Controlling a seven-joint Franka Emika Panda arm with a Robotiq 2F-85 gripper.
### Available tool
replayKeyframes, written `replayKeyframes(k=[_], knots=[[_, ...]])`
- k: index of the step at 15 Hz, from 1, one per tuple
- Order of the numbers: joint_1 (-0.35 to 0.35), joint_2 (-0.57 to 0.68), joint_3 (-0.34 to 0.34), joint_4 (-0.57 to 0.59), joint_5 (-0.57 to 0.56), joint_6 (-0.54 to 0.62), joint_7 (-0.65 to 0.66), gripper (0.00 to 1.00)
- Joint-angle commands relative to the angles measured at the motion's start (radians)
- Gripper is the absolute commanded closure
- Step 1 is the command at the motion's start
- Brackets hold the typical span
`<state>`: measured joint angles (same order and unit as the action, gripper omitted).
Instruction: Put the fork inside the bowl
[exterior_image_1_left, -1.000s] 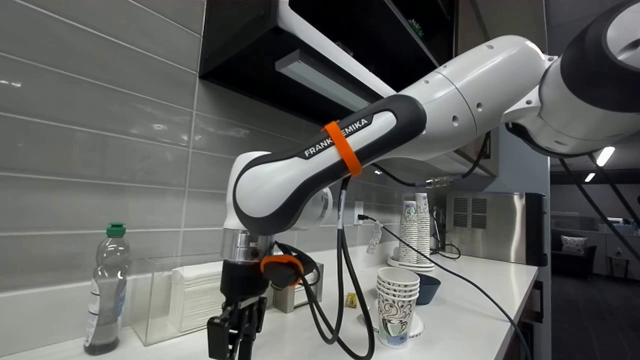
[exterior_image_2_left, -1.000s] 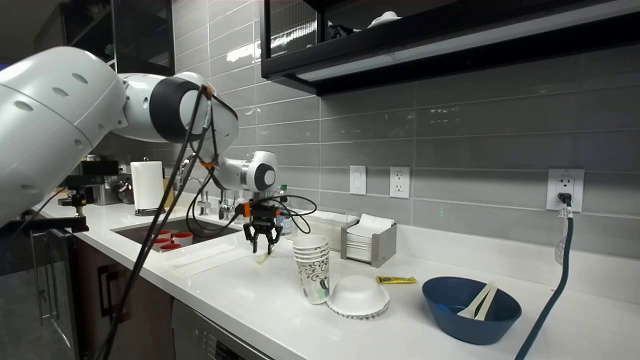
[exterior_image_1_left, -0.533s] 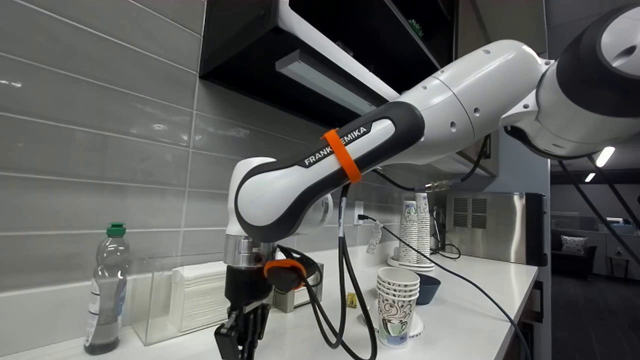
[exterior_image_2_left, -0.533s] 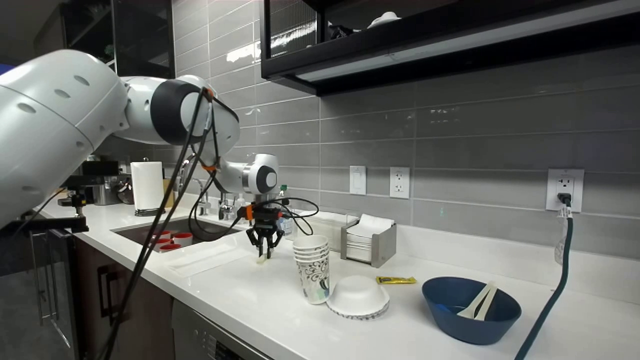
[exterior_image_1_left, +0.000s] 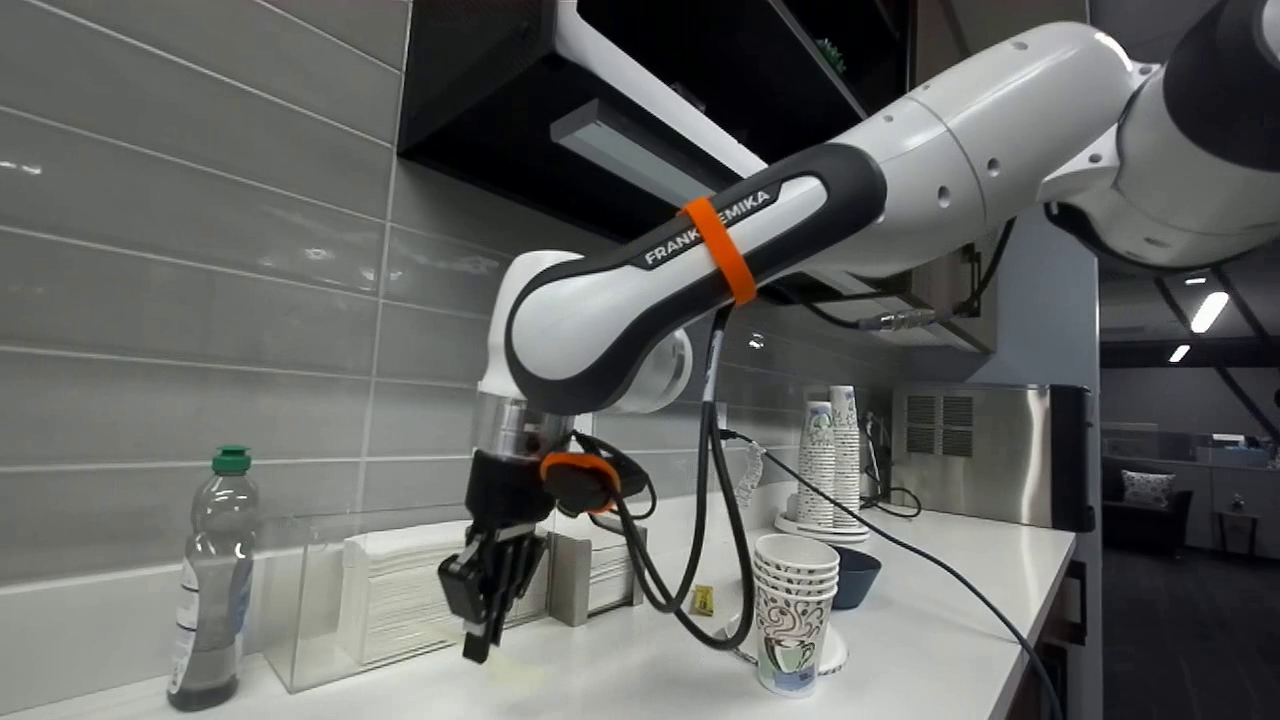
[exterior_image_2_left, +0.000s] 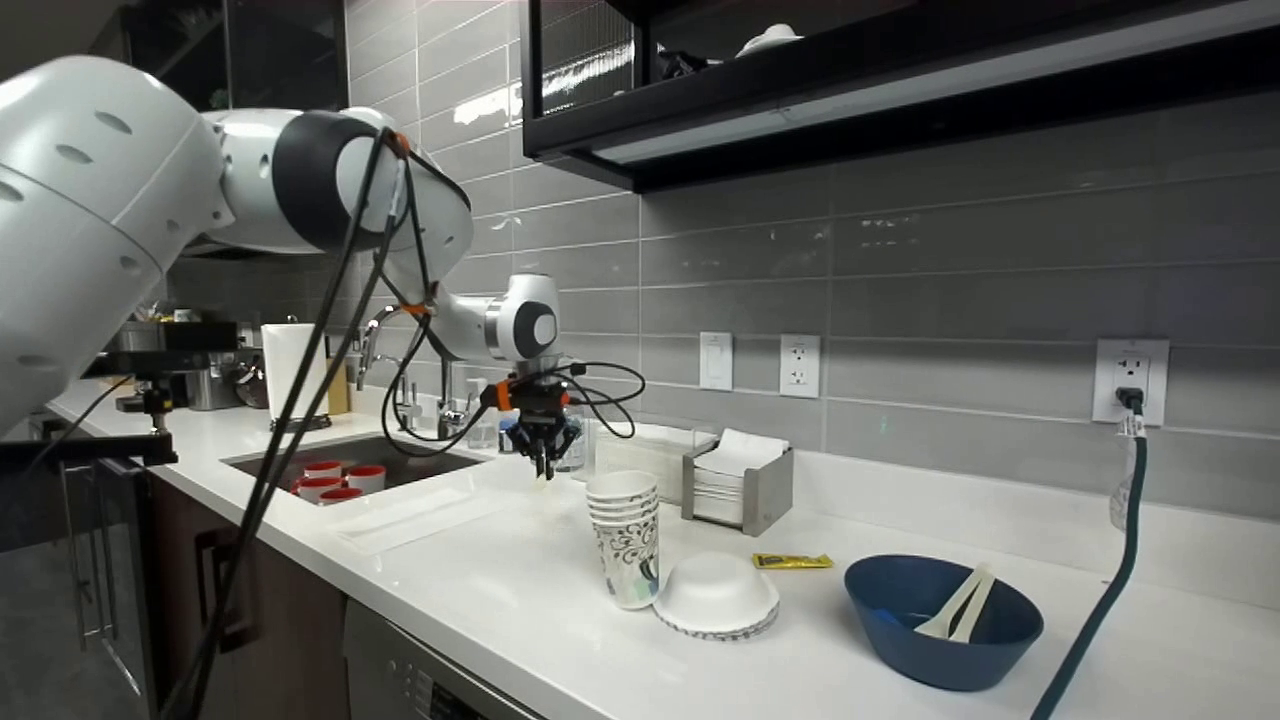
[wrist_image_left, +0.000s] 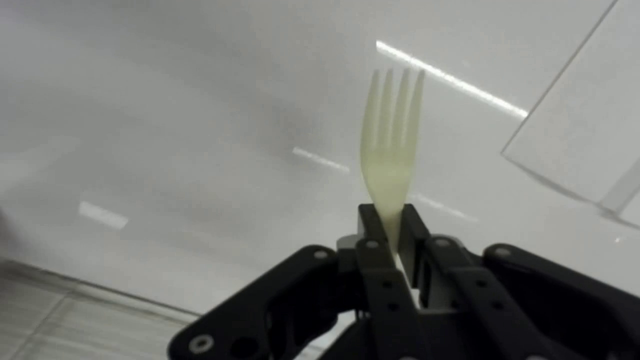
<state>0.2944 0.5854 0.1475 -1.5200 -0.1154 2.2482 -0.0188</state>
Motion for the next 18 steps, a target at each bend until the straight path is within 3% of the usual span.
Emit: replayKeyframes(k=[1,7,8,10,11,14,18], knots=[[-0.041,-0.206,-0.033,-0.236,0.019,0.134,0.117,0.97],[-0.088,-0.471,-0.101,-0.527,-0.012,0.324,0.338,0.97],[-0.092,-0.349,-0.078,-0.377,-0.001,0.248,0.259,0.87],[-0.106,-0.420,-0.086,-0.456,0.000,0.284,0.292,0.87],[-0.105,-0.416,-0.090,-0.459,-0.019,0.297,0.326,0.97],[-0.150,-0.420,-0.157,-0.455,-0.062,0.338,0.436,0.97],[-0.246,-0.448,-0.253,-0.468,-0.050,0.373,0.465,0.97]])
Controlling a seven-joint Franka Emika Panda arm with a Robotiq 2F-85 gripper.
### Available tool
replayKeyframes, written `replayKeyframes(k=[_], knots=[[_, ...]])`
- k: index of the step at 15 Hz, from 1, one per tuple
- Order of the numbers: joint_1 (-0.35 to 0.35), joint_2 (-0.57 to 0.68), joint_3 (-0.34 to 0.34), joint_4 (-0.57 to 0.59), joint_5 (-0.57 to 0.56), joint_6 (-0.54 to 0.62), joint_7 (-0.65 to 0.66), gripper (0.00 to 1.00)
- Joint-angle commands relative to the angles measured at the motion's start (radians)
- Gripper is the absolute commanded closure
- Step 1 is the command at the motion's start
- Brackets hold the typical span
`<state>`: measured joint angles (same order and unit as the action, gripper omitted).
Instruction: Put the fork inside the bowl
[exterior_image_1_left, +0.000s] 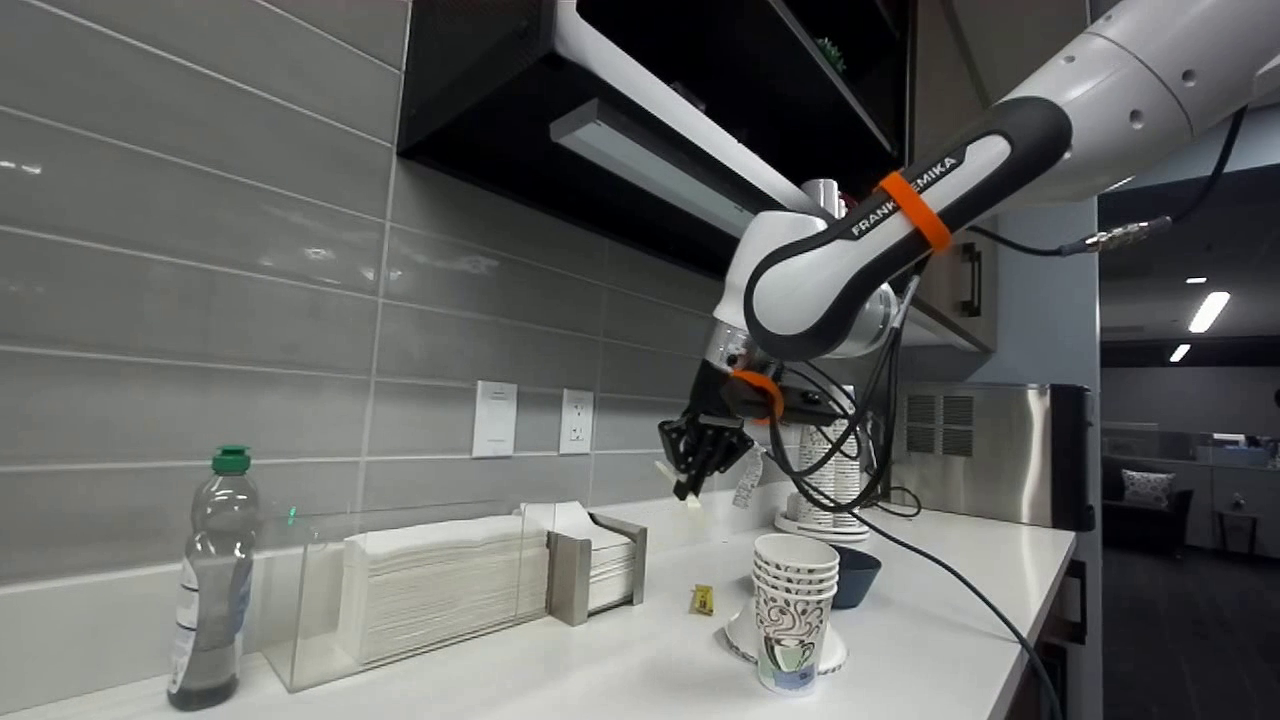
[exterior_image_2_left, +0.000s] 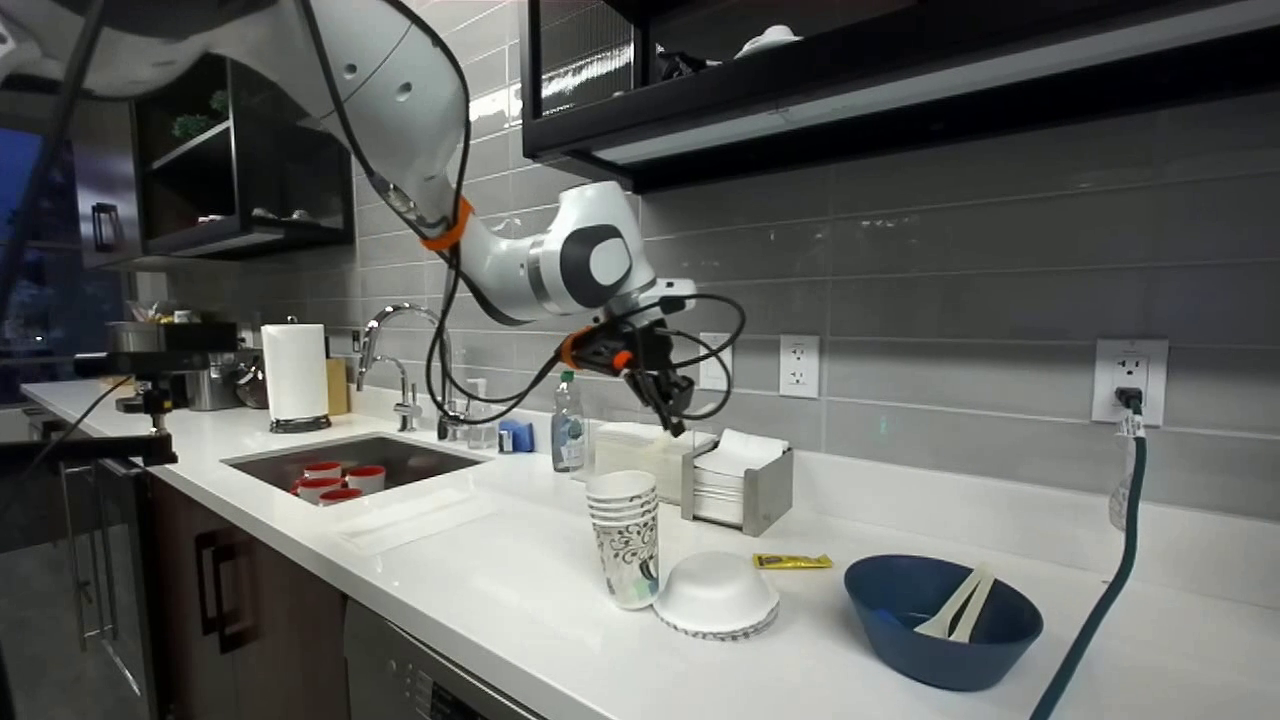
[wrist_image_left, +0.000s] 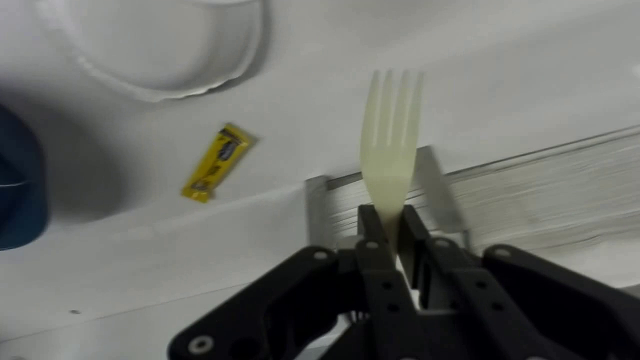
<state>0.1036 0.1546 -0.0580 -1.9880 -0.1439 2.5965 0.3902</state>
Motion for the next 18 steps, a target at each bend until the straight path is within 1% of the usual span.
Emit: replayKeyframes(k=[1,3,5,7,8,10,11,12,13,15,16,17,18], knots=[[-0.077,-0.020,-0.074,0.001,-0.038,0.032,0.077,0.97],[-0.105,-0.006,-0.130,0.003,-0.108,0.045,0.152,0.97],[-0.120,0.015,-0.189,0.000,-0.222,0.051,0.261,0.97],[-0.126,0.039,-0.239,0.019,-0.329,0.022,0.383,0.97],[-0.126,0.054,-0.255,0.034,-0.371,-0.009,0.421,0.97],[-0.130,0.087,-0.256,0.053,-0.388,-0.052,0.409,0.97],[-0.139,0.102,-0.244,0.060,-0.354,-0.063,0.370,0.97],[-0.155,0.119,-0.218,0.070,-0.271,-0.075,0.309,0.97],[-0.145,0.077,-0.241,0.022,-0.327,-0.041,0.351,0.87],[-0.141,0.104,-0.233,0.039,-0.303,-0.053,0.337,0.87],[-0.140,0.112,-0.232,0.045,-0.300,-0.054,0.337,0.97],[-0.142,0.132,-0.242,0.064,-0.318,-0.033,0.347,0.97],[-0.170,0.143,-0.230,0.062,-0.297,0.041,0.265,0.97]])
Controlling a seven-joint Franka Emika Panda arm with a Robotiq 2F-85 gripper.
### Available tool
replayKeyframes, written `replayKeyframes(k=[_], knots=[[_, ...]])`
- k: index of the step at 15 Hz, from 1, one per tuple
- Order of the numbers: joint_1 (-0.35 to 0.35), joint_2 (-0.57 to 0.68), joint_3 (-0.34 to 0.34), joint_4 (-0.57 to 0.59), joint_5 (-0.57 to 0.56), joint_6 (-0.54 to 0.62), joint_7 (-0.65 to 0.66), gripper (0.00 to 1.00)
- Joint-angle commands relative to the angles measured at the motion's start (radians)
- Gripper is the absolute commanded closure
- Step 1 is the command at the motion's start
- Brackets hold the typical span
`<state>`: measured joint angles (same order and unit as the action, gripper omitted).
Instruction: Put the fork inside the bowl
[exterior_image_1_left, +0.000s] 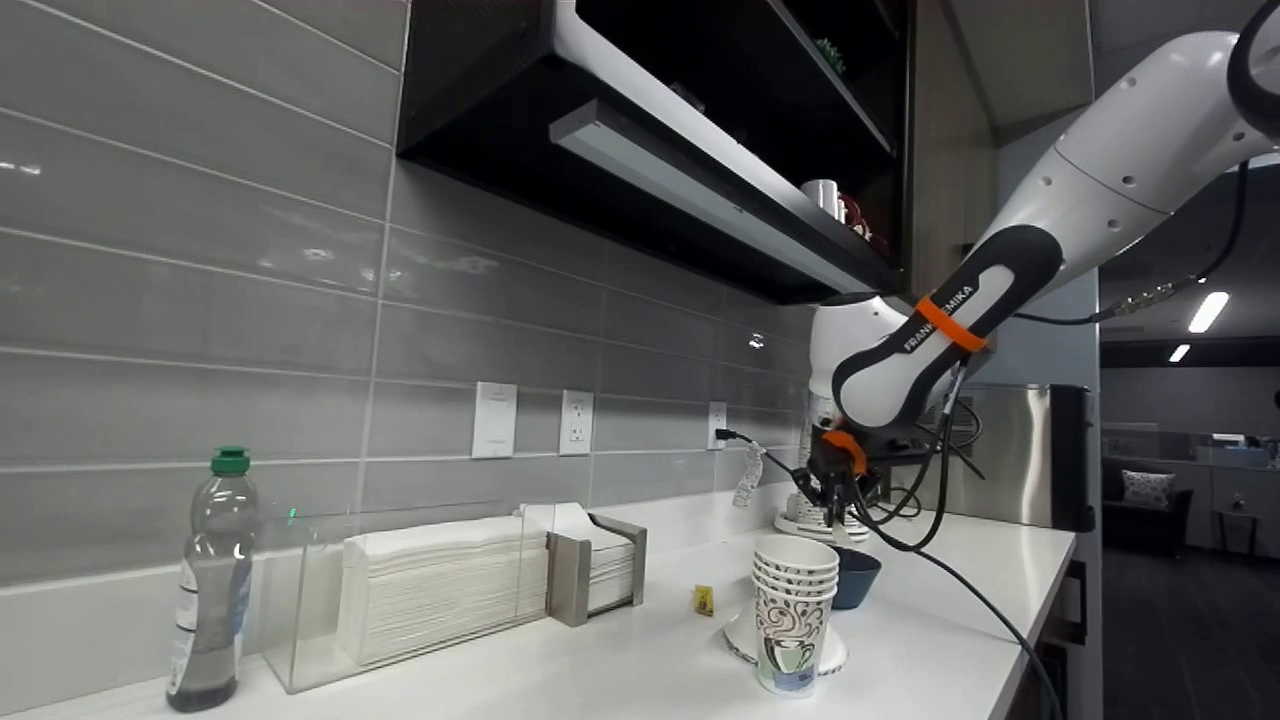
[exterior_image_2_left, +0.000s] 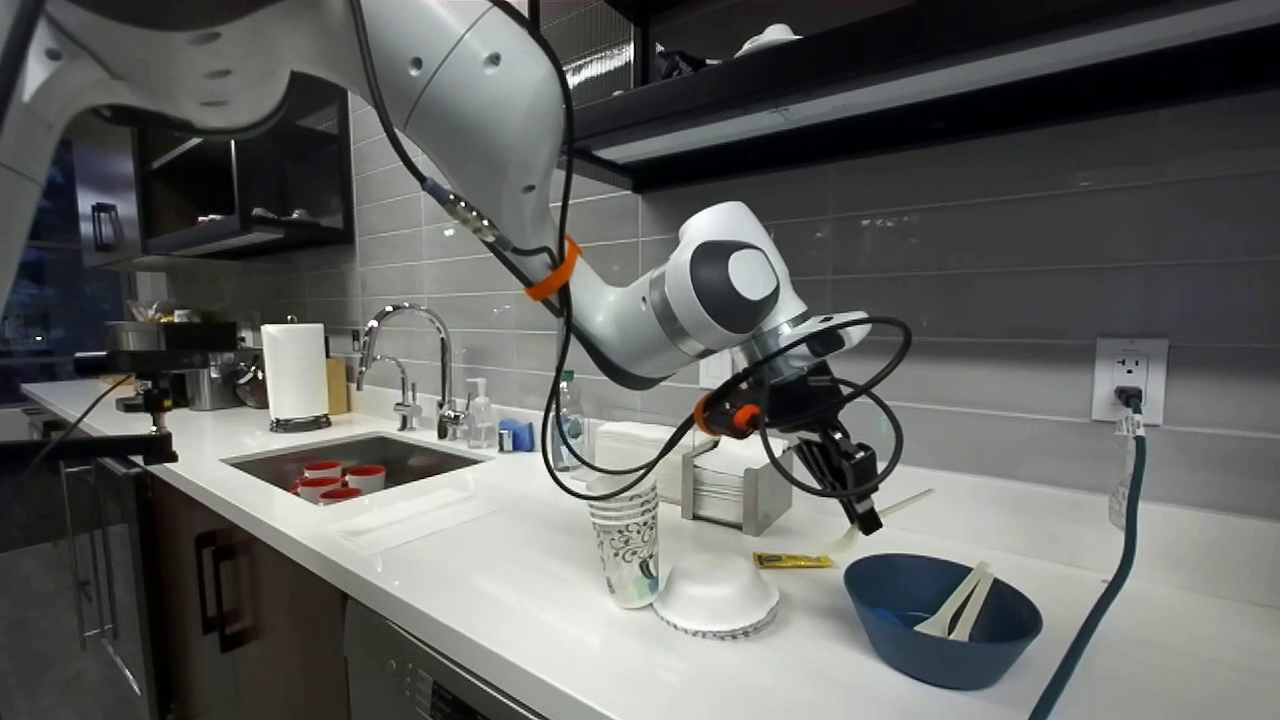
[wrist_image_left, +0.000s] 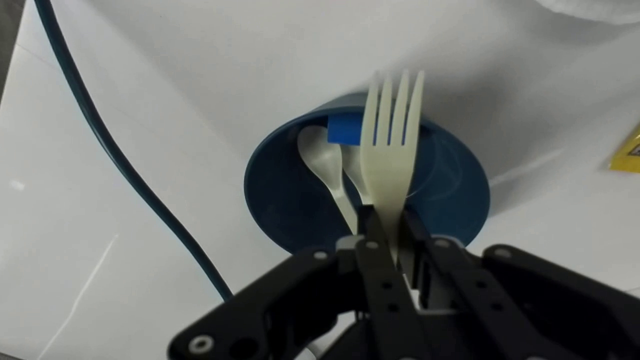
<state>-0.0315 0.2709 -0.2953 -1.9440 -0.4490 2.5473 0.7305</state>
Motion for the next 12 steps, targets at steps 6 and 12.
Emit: replayKeyframes(k=[6,12], knots=[[-0.385,0.079,0.386,0.056,0.331,0.189,-0.557,0.97],[-0.470,0.215,0.406,0.312,0.573,-0.078,-0.907,0.97]])
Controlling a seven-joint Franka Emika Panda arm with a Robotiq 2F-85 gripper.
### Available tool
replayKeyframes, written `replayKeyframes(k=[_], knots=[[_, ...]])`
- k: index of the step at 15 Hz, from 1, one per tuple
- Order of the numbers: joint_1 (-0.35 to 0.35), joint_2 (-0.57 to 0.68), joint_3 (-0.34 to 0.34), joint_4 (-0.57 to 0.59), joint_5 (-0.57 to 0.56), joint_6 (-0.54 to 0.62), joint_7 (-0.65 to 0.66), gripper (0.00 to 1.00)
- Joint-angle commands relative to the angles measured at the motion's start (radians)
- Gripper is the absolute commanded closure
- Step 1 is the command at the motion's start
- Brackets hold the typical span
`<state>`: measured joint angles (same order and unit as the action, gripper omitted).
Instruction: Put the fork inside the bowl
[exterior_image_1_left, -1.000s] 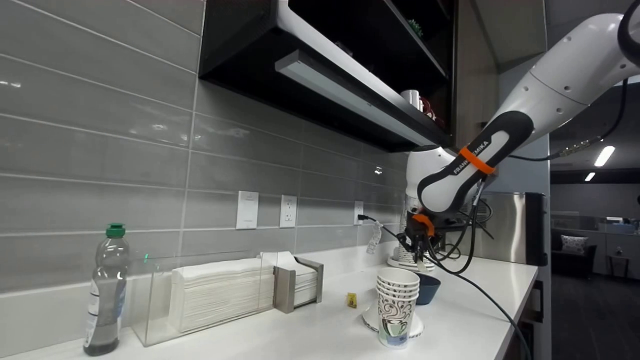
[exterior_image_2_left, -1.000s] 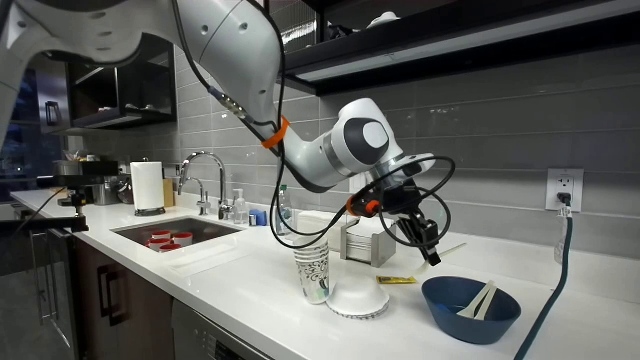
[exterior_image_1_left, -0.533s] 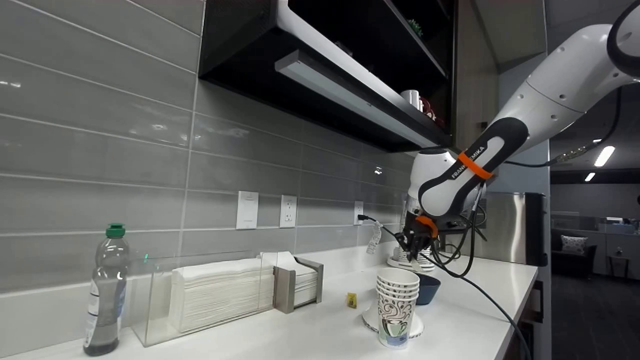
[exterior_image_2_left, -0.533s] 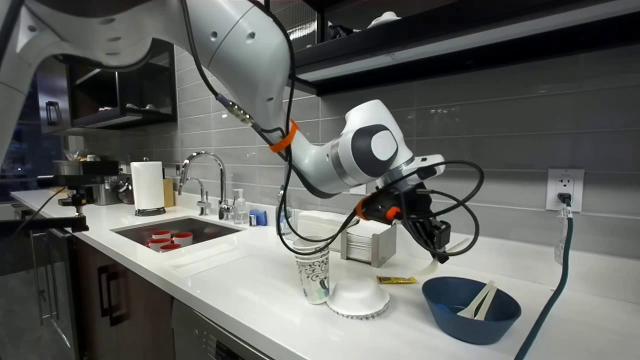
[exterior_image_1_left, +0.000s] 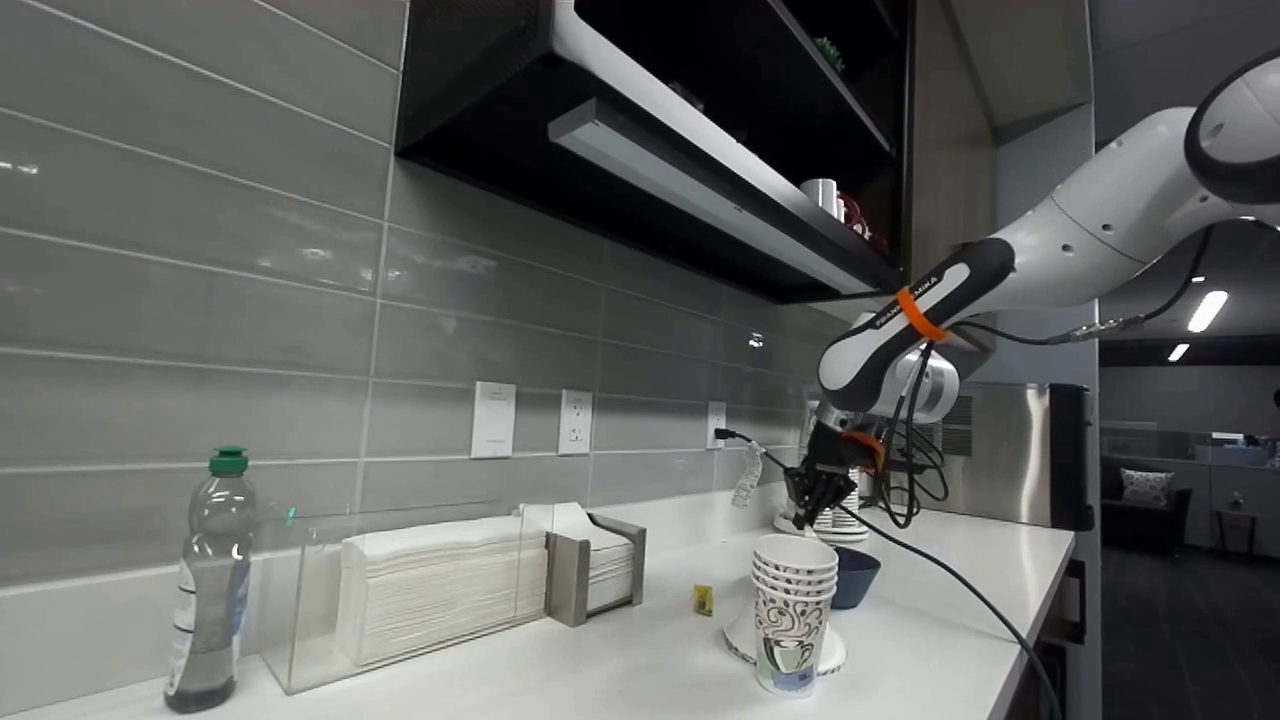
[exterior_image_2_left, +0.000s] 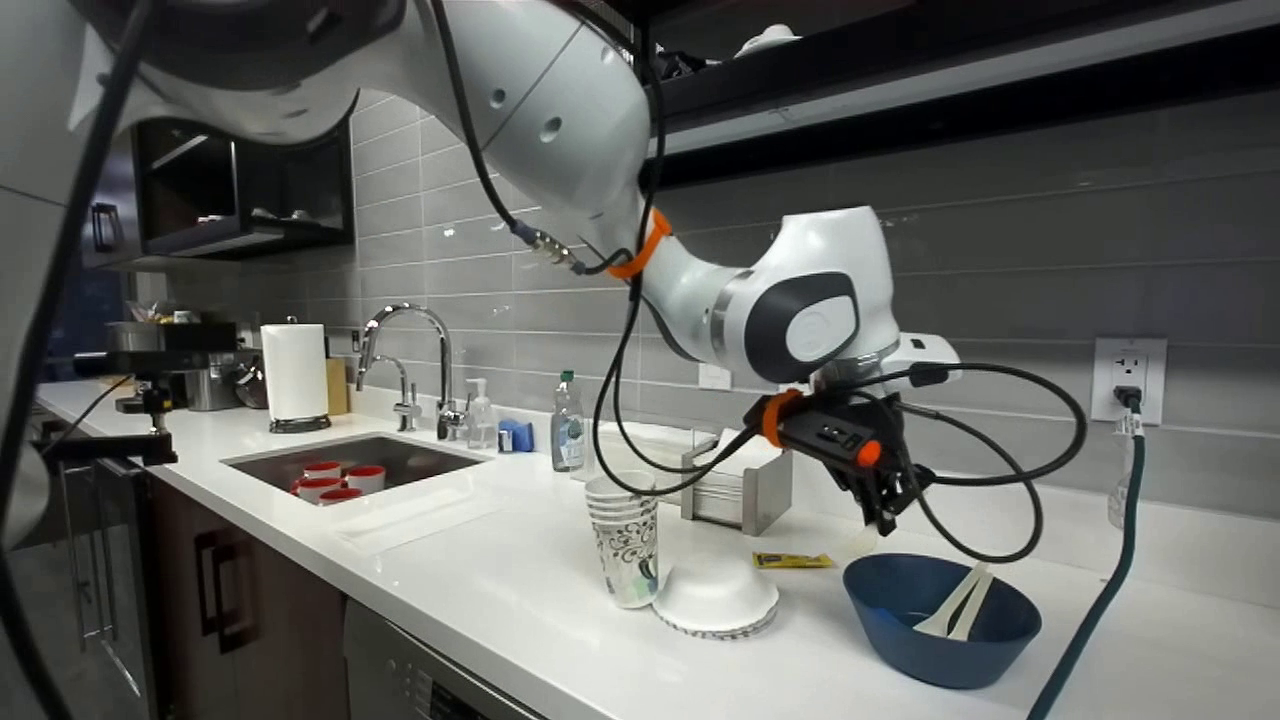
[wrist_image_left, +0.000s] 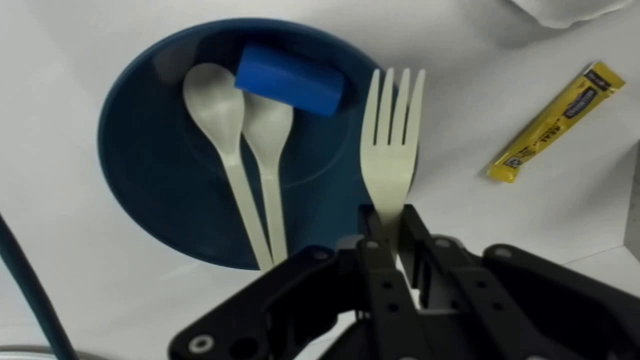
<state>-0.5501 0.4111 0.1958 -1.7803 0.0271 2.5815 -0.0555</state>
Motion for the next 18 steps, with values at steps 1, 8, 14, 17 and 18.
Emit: replayKeyframes(k=[1,8,14,17,18], knots=[[0.059,0.090,-0.114,0.184,0.115,-0.148,-0.145,0.97],[0.153,0.057,-0.215,0.119,0.101,-0.053,-0.117,0.97],[0.207,0.103,-0.268,0.103,0.081,0.035,-0.099,0.97],[0.202,0.126,-0.280,0.107,0.089,0.071,-0.097,0.97],[0.198,0.133,-0.280,0.110,0.095,0.085,-0.095,0.97]])
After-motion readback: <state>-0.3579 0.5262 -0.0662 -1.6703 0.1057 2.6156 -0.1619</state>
